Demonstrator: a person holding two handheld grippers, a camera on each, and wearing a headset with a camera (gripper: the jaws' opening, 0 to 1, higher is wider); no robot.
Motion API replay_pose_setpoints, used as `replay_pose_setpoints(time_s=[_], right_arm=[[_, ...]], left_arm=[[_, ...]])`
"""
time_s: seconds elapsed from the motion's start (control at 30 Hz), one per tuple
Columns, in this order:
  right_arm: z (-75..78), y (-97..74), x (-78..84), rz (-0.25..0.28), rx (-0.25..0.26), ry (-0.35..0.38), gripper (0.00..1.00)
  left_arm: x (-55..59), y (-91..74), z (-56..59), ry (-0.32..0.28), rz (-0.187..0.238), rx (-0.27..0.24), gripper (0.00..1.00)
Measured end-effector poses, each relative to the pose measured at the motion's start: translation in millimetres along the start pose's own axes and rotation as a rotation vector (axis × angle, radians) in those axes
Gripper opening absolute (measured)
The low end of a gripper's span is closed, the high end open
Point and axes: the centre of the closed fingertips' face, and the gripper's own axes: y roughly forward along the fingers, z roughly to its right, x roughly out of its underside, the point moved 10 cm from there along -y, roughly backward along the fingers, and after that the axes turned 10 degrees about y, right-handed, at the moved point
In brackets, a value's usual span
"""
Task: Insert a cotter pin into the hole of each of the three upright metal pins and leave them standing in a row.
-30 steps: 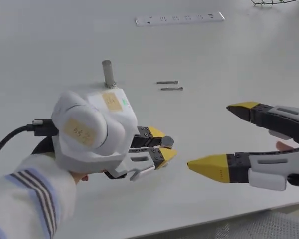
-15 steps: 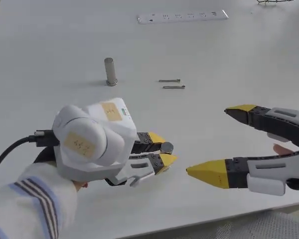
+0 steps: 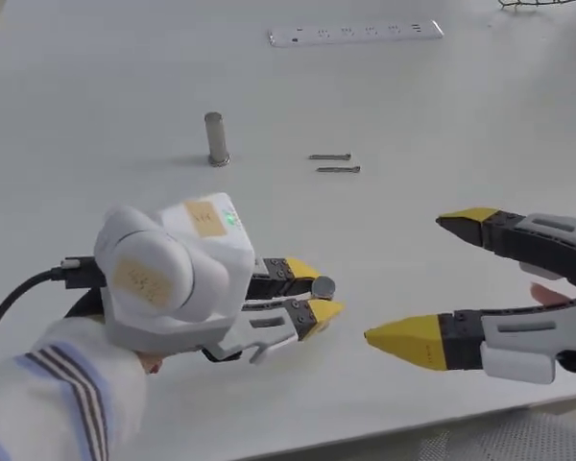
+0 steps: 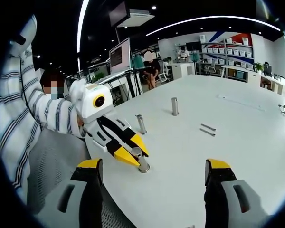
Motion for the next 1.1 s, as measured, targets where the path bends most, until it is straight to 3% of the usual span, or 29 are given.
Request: replay_pose_setpoints(time_s=[0.07, 0.2, 0.33, 0.47, 0.53, 0.57, 0.63, 1.1], right_arm=[[-0.3, 0.1, -0.6, 0.003, -0.006, 0.000, 0.87], [-0.2, -0.3, -1.4, -0.003, -0.005, -0.010, 0.87], [-0.3, -0.4, -2.1, -0.004, -0.008, -0.014, 0.87], [0.1, -0.7, -2.1, -0.016, -0.006, -0.023, 0.86], [0.2, -1.1, -2.4, -0.016, -0.005, -0.025, 0.86], [0.3, -1.4, -2.5, -0.017, -0.004, -0.026, 0.86], [0.9, -1.6, -2.6, -0.019, -0.003, -0.023, 0.86], [5.3, -1.5, -4.2, -0.025, 0.009, -0.037, 0.85]], left_arm=[[-4.5, -2.8, -1.6, -0.015, 0.033, 0.004, 0.11], [-12.3, -9.4, -2.1, -0.020, 0.059, 0.017, 0.17], [-18.7, -19.9, 2.5, -0.004, 0.078, 0.032, 0.38], [-20.6, -33.1, 8.5, -0.009, 0.085, 0.043, 0.51], [-19.5, -39.4, 9.6, -0.020, 0.069, 0.019, 0.61], [-17.0, -43.5, 8.9, -0.019, 0.039, -0.015, 0.69], [-13.2, -49.3, 10.0, -0.019, 0.027, -0.023, 0.83], [8.1, -78.1, 17.2, -0.131, 0.030, -0.087, 0.95]])
